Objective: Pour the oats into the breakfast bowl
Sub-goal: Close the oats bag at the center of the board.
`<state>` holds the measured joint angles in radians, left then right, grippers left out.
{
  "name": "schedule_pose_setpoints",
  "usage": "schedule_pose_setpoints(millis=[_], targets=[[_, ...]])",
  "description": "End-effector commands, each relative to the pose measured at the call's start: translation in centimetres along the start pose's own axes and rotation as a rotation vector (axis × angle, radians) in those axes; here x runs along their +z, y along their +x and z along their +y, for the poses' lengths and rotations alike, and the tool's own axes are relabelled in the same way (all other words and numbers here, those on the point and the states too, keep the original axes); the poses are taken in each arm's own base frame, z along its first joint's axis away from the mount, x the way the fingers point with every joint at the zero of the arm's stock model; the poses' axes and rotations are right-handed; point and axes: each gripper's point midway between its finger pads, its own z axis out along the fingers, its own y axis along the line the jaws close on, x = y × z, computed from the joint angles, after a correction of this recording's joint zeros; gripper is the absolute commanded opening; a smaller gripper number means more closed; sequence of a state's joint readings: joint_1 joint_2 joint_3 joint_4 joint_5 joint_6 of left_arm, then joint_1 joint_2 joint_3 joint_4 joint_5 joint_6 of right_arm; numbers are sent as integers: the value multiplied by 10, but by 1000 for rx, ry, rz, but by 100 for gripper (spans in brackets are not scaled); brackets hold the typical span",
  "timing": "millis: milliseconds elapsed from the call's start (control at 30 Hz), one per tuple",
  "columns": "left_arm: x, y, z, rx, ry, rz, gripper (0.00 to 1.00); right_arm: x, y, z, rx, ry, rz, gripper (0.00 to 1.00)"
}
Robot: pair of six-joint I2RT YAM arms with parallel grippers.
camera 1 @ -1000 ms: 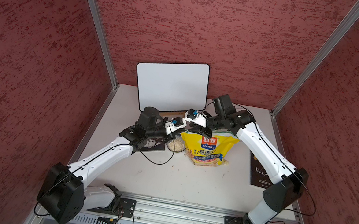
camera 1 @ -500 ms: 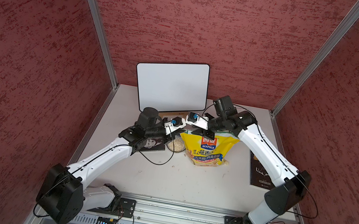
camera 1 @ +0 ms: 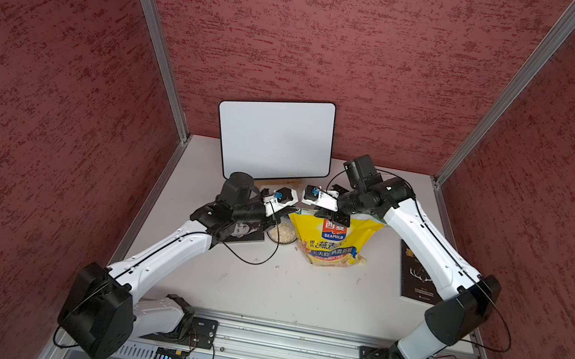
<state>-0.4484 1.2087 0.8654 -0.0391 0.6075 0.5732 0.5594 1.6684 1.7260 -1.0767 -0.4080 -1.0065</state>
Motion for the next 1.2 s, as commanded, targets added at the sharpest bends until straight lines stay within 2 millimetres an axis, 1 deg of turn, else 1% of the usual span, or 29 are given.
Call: schedule_pose_setpoints(millis=[0,133,200,233,267,300,433,467,500,533,600,633,667,700,733,767,833,867,900,933,967,1000,1033,1067,1100,1133,1167], targets=[[-11,-31,6,59,-26,-99,0,-21,13,-3,4,41,47,0],[-10,-32,7,62,-27,-103,0,-26,22,-8,23,60,75,0],[-10,-31,7,60,-28,-100,0,-31,23,-10,21,80,70,20],[-10,-31,7,59,-28,-100,0,-33,24,-11,20,90,69,22],[-10,-30,7,58,-27,-98,0,-35,24,-11,17,96,66,15],[-10,-30,7,56,-27,-97,0,-38,26,-11,16,95,70,0],[-11,-29,8,56,-30,-95,0,-46,33,-12,41,106,84,0],[-11,-28,8,55,-29,-93,0,-47,35,-12,41,114,89,7],[-10,-28,8,55,-29,-93,0,-48,37,-12,39,114,93,10],[-11,-28,9,54,-30,-93,0,-49,39,-11,38,117,96,10],[-11,-28,9,55,-31,-93,0,-50,42,-10,43,112,105,3],[-11,-28,9,53,-30,-92,0,-51,46,-11,50,115,113,6],[-11,-28,9,56,-32,-93,0,-52,49,-12,55,120,119,19],[-11,-29,9,56,-32,-94,0,-53,52,-13,55,124,126,24],[-11,-29,9,56,-32,-95,0,-53,54,-11,52,119,133,9],[-11,-29,9,55,-32,-94,0,-54,56,-10,53,113,136,0],[-12,-30,10,56,-33,-95,0,-55,61,-10,65,107,147,0],[-12,-29,10,55,-34,-93,0,-57,64,-13,72,124,156,9],[-12,-29,10,55,-34,-93,0,-59,67,-17,71,146,161,21],[-12,-30,9,55,-33,-94,0,-60,70,-17,67,154,167,27],[-13,-29,10,55,-34,-93,0,-62,73,-17,68,158,170,26],[-12,-29,10,55,-34,-92,0,-63,74,-17,70,159,167,12],[-12,-29,9,53,-32,-91,0,-65,76,-16,77,155,169,0],[-12,-29,10,54,-34,-92,0,-67,78,-16,86,154,175,0],[-12,-28,9,52,-33,-90,0,-70,80,-17,93,165,181,3],[-12,-29,10,53,-34,-91,0,-71,82,-19,95,179,184,15],[-12,-28,9,52,-34,-91,0,-74,83,-20,96,189,182,16]])
